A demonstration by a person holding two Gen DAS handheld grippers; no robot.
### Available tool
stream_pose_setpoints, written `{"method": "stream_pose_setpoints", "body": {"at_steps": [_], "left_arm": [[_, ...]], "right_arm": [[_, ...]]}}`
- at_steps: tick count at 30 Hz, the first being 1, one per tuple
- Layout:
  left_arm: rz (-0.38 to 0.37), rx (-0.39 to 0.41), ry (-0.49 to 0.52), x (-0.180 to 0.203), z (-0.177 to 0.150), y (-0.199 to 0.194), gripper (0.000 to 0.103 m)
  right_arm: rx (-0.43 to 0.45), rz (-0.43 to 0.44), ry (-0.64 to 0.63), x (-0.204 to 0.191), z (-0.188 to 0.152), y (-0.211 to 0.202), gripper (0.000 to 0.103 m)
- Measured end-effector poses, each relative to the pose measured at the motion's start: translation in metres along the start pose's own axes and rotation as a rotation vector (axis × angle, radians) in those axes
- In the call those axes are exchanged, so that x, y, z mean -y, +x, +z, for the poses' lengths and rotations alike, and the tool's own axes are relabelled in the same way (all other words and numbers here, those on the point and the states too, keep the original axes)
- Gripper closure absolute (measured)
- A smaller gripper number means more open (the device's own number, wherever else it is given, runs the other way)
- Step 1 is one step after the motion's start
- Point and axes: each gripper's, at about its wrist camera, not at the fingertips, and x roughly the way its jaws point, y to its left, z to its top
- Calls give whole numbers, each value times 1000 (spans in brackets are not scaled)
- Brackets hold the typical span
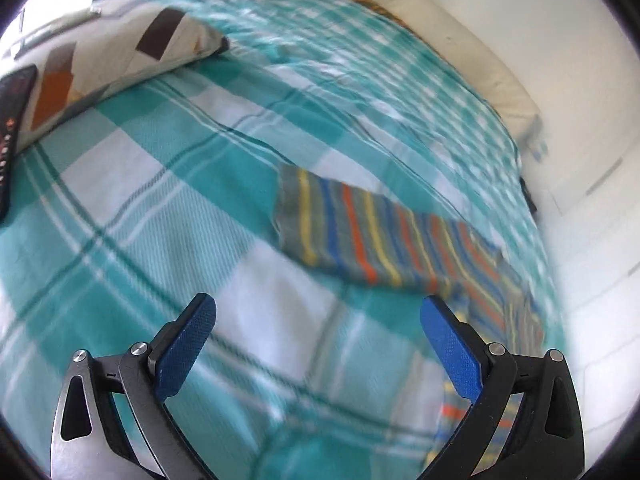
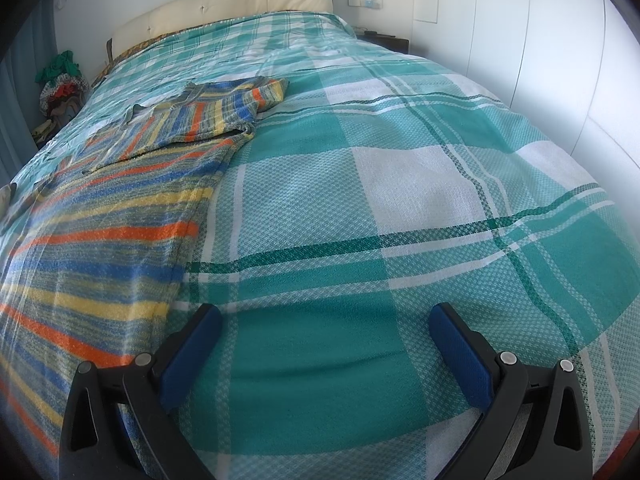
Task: Fold small clothes
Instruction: 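Move the left gripper to the sweater hem and grasp it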
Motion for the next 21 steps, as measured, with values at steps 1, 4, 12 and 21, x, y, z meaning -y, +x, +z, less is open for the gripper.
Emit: {"method": "stream_pose_setpoints", "body": {"at_steps": [1,4,12,21], "left_arm": [[24,-8,-29,-8,13,12,3],[24,-46,-85,-16,31,41,13],[85,-124,115,48,52,74,101],[-242,-63,582,306,28,7,101]], "right_arm": [[0,0,0,0,0,0,0],[1,-2,-2,0,0,0,0],[-2,-6,-5,0,0,0,0],[-9,-7,-8,-1,1,1,0]]}}
